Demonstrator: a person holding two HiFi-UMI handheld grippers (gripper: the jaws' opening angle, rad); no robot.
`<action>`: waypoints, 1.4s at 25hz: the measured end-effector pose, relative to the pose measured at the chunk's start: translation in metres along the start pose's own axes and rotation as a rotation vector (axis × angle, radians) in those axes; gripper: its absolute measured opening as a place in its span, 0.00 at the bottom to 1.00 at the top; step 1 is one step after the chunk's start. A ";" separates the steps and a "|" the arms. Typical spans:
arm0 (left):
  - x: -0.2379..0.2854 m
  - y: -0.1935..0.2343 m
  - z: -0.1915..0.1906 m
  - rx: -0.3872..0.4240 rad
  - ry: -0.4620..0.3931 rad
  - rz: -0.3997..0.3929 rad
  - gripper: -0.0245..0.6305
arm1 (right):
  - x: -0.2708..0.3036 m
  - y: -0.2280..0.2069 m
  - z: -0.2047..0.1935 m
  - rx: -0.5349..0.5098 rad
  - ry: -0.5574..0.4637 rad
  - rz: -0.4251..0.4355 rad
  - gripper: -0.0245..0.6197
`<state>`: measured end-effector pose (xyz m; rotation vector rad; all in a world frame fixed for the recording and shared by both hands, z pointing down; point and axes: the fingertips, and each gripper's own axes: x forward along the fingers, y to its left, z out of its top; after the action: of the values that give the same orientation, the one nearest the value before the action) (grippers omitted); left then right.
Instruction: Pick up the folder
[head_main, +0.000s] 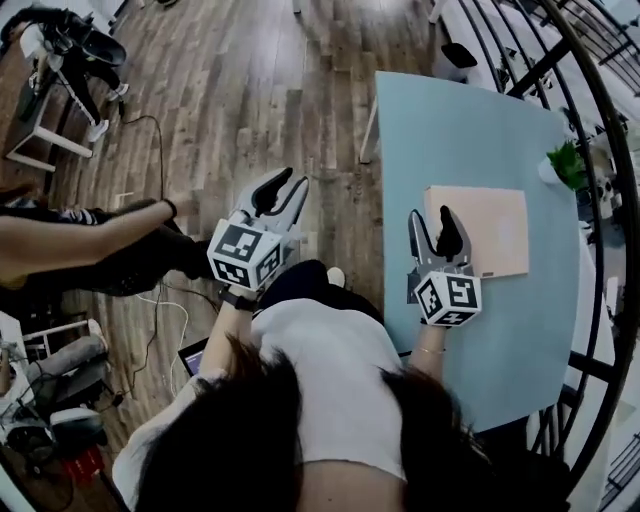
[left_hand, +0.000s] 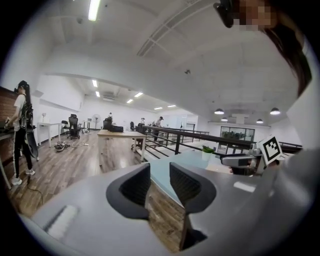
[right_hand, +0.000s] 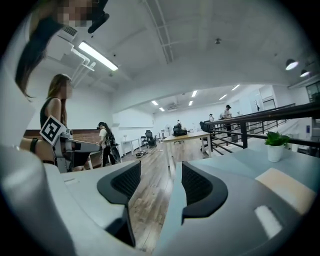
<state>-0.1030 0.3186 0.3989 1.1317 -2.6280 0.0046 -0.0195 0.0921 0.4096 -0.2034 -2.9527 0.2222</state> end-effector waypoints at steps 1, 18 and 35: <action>0.011 -0.006 0.003 0.007 0.005 -0.032 0.23 | -0.004 -0.008 0.001 0.005 -0.002 -0.028 0.40; 0.263 -0.158 0.040 0.116 0.107 -0.740 0.23 | -0.072 -0.173 -0.003 0.180 -0.042 -0.680 0.44; 0.334 -0.294 0.029 0.256 0.273 -1.340 0.23 | -0.157 -0.194 -0.027 0.373 -0.128 -1.261 0.44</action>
<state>-0.1193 -0.1266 0.4252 2.4868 -1.2421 0.2021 0.1152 -0.1175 0.4412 1.6476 -2.4587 0.5554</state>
